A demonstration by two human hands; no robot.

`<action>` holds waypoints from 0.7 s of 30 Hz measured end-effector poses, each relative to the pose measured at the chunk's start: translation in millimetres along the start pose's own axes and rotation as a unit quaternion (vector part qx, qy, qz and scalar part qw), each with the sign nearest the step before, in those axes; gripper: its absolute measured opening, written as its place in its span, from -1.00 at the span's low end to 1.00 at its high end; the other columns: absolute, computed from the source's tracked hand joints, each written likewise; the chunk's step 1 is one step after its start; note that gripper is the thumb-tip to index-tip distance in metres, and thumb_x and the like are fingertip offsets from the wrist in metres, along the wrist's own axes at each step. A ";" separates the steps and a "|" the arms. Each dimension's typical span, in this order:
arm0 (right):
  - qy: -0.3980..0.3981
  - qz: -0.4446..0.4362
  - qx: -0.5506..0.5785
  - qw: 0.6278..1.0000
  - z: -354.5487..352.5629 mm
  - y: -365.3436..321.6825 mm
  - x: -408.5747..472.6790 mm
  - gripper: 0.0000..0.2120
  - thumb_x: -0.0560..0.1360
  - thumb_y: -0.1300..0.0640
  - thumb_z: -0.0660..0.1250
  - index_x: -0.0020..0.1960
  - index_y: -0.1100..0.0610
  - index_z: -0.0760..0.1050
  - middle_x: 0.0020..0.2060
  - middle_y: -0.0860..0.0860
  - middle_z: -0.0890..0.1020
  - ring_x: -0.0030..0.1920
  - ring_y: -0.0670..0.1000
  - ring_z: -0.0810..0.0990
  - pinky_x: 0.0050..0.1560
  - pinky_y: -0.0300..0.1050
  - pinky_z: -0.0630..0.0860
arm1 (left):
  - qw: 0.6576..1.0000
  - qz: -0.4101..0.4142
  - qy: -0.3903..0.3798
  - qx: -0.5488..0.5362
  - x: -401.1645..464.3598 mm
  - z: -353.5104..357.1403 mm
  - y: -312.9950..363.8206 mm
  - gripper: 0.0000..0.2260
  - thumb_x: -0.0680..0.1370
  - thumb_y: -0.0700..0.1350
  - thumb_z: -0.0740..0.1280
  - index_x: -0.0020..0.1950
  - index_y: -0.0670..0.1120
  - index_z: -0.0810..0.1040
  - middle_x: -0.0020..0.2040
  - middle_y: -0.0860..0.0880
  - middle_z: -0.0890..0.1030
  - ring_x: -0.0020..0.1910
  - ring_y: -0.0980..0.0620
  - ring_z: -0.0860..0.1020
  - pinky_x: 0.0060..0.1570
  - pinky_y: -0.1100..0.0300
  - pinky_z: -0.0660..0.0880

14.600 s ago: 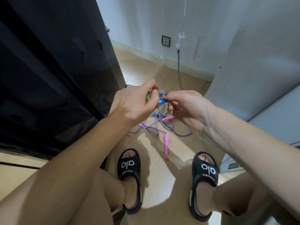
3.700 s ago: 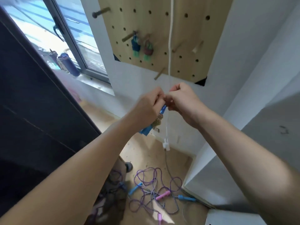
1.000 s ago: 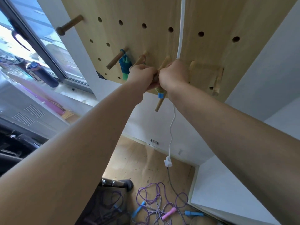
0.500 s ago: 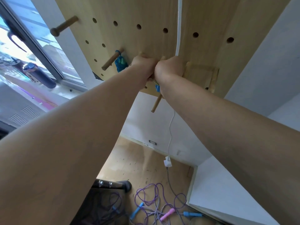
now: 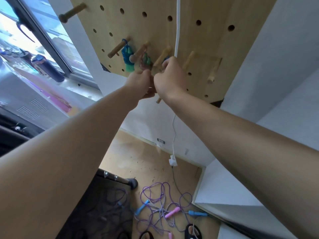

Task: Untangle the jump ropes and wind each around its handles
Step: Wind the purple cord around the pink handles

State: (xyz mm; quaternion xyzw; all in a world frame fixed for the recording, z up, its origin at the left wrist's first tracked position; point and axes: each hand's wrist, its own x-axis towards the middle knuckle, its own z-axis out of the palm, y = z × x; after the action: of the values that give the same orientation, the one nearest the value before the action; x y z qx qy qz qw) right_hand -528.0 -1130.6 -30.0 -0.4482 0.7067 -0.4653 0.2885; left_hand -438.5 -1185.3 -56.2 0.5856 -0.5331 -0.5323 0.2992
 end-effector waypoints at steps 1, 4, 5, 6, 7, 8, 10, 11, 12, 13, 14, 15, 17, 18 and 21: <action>-0.015 -0.008 -0.005 1.000 -1.3 6.6 -9.7 -0.77 0.58 0.30 0.24 0.21 0.14 0.38 -0.04 -0.06 0.45 0.05 0.00 0.52 0.01 -0.16 0.52 | 1.000 0.001 -0.003 0.021 -11.7 1.1 -9.2 -0.74 0.69 -0.08 0.15 0.17 -0.13 0.61 -0.01 -0.11 0.72 -0.06 -0.07 0.72 0.00 0.00 0.68; -0.049 -0.023 -0.041 0.998 -0.9 31.6 -38.1 -0.73 0.58 0.29 0.18 0.27 0.15 0.39 0.09 -0.01 0.51 0.12 0.02 0.52 0.02 -0.14 0.48 | 0.998 -0.021 -0.007 0.065 -41.6 7.8 -43.8 -0.69 0.69 -0.10 0.11 0.16 -0.24 0.59 -0.08 -0.14 0.67 -0.15 -0.08 0.67 0.05 0.00 0.65; -0.062 -0.021 -0.045 0.997 0.5 41.1 -47.8 -0.72 0.57 0.28 0.18 0.27 0.14 0.40 0.12 0.02 0.54 0.12 0.02 0.53 0.05 -0.11 0.51 | 0.996 -0.028 -0.011 0.078 -52.3 10.5 -56.3 -0.70 0.70 -0.10 0.12 0.11 -0.24 0.58 -0.09 -0.16 0.66 -0.17 -0.08 0.65 0.01 0.02 0.63; -0.077 -0.015 -0.046 0.996 2.4 51.6 -58.0 -0.73 0.56 0.28 0.17 0.25 0.13 0.41 0.11 0.02 0.55 0.10 0.03 0.54 0.08 -0.07 0.54 | 0.995 -0.031 -0.017 0.088 -62.5 13.2 -69.8 -0.73 0.70 -0.09 0.13 0.07 -0.22 0.57 -0.10 -0.16 0.64 -0.18 -0.09 0.64 -0.06 0.06 0.62; -0.093 -0.008 -0.044 0.995 4.9 63.0 -68.6 -0.74 0.55 0.27 0.17 0.21 0.12 0.42 0.06 0.01 0.55 0.06 0.02 0.56 0.09 -0.04 0.56 | 0.995 -0.033 -0.023 0.096 -72.7 15.6 -82.9 -0.75 0.70 -0.09 0.14 0.03 -0.20 0.54 -0.12 -0.17 0.63 -0.18 -0.10 0.63 -0.14 0.10 0.59; -0.109 0.000 -0.046 0.993 7.7 75.0 -80.3 -0.76 0.53 0.27 0.17 0.17 0.11 0.42 0.00 0.00 0.55 0.02 0.03 0.57 0.07 -0.01 0.58 | 0.993 -0.035 -0.030 0.106 -82.0 17.3 -97.0 -0.77 0.70 -0.10 0.14 0.02 -0.19 0.53 -0.14 -0.16 0.62 -0.18 -0.10 0.61 -0.19 0.13 0.55; -0.136 0.021 -0.060 0.989 14.3 100.6 -104.8 -0.78 0.48 0.26 0.16 0.10 0.11 0.43 -0.08 0.01 0.56 -0.02 0.08 0.60 0.05 0.05 0.58 | 0.988 -0.045 -0.044 0.138 -98.8 19.9 -128.5 -0.77 0.69 -0.12 0.15 0.01 -0.20 0.54 -0.19 -0.14 0.61 -0.20 -0.09 0.60 -0.20 0.12 0.52; -0.148 0.037 -0.068 0.986 18.6 115.5 -117.7 -0.78 0.47 0.26 0.16 0.09 0.12 0.43 -0.07 0.04 0.57 -0.03 0.10 0.60 0.05 0.05 0.58 | 0.985 -0.053 -0.051 0.154 -107.6 21.0 -145.7 -0.77 0.69 -0.13 0.15 0.01 -0.20 0.55 -0.20 -0.13 0.62 -0.21 -0.08 0.60 -0.19 0.10 0.52; -0.158 0.055 -0.081 0.983 23.4 130.5 -130.6 -0.77 0.46 0.26 0.17 0.10 0.13 0.45 -0.06 0.04 0.58 -0.02 0.10 0.59 0.04 0.01 0.56 | 0.983 -0.060 -0.057 0.166 -115.7 22.0 -163.1 -0.77 0.68 -0.13 0.16 -0.02 -0.19 0.55 -0.21 -0.13 0.62 -0.22 -0.08 0.60 -0.18 0.09 0.52; -0.165 0.072 -0.098 0.979 27.9 145.4 -143.8 -0.76 0.47 0.27 0.19 0.11 0.14 0.46 -0.06 0.03 0.58 -0.02 0.09 0.57 -0.01 -0.05 0.52 | 0.980 -0.068 -0.064 0.175 -124.5 23.1 -180.8 -0.77 0.67 -0.14 0.16 -0.07 -0.16 0.54 -0.22 -0.12 0.63 -0.23 -0.07 0.60 -0.18 0.09 0.52; -0.166 0.088 -0.115 0.975 32.1 160.7 -157.2 -0.76 0.48 0.27 0.21 0.12 0.14 0.47 -0.08 0.01 0.57 -0.03 0.07 0.55 -0.08 -0.11 0.47 | 0.978 -0.074 -0.076 0.178 -133.4 24.5 -199.1 -0.78 0.66 -0.15 0.15 -0.11 -0.14 0.52 -0.23 -0.11 0.63 -0.24 -0.06 0.59 -0.20 0.12 0.51; -0.165 0.101 -0.127 0.973 36.0 177.4 -171.5 -0.78 0.48 0.27 0.23 0.12 0.15 0.48 -0.12 -0.01 0.56 -0.04 0.07 0.53 -0.14 -0.13 0.43 | 0.977 -0.082 -0.088 0.177 -142.6 24.5 -219.1 -0.79 0.64 -0.18 0.14 -0.13 -0.13 0.50 -0.23 -0.10 0.62 -0.25 -0.05 0.58 -0.24 0.16 0.50; -0.159 0.128 -0.141 0.969 41.4 210.2 -205.2 -0.80 0.50 0.28 0.24 0.10 0.16 0.49 -0.11 0.01 0.57 -0.03 0.09 0.53 -0.12 -0.13 0.42 | 0.971 -0.101 -0.123 0.178 -160.8 24.6 -264.3 -0.79 0.62 -0.25 0.13 -0.15 -0.15 0.49 -0.21 -0.10 0.62 -0.27 -0.04 0.58 -0.28 0.22 0.51; -0.156 0.143 -0.148 0.966 44.1 227.8 -222.6 -0.81 0.51 0.27 0.23 0.10 0.16 0.49 -0.06 0.05 0.59 0.01 0.12 0.55 -0.06 -0.12 0.42 | 0.967 -0.109 -0.142 0.184 -168.6 24.9 -288.0 -0.79 0.60 -0.27 0.14 -0.18 -0.15 0.50 -0.19 -0.12 0.65 -0.24 -0.08 0.60 -0.22 0.15 0.55; -0.156 0.195 -0.160 0.955 53.4 277.1 -280.1 -0.78 0.54 0.29 0.21 0.16 0.20 0.52 0.11 0.13 0.62 0.15 0.15 0.55 0.00 -0.18 0.38 | 0.958 -0.135 -0.173 0.186 -199.2 23.1 -354.3 -0.82 0.62 -0.27 0.19 -0.11 -0.16 0.54 -0.17 -0.18 0.65 -0.25 -0.11 0.59 -0.16 0.03 0.61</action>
State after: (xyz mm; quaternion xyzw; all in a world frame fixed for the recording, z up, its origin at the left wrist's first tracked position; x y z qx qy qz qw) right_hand -464.1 -853.4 -307.9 -0.4085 0.7918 -0.2054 0.4050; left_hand -325.0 -903.0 -326.7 0.5964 -0.5827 -0.5519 0.0135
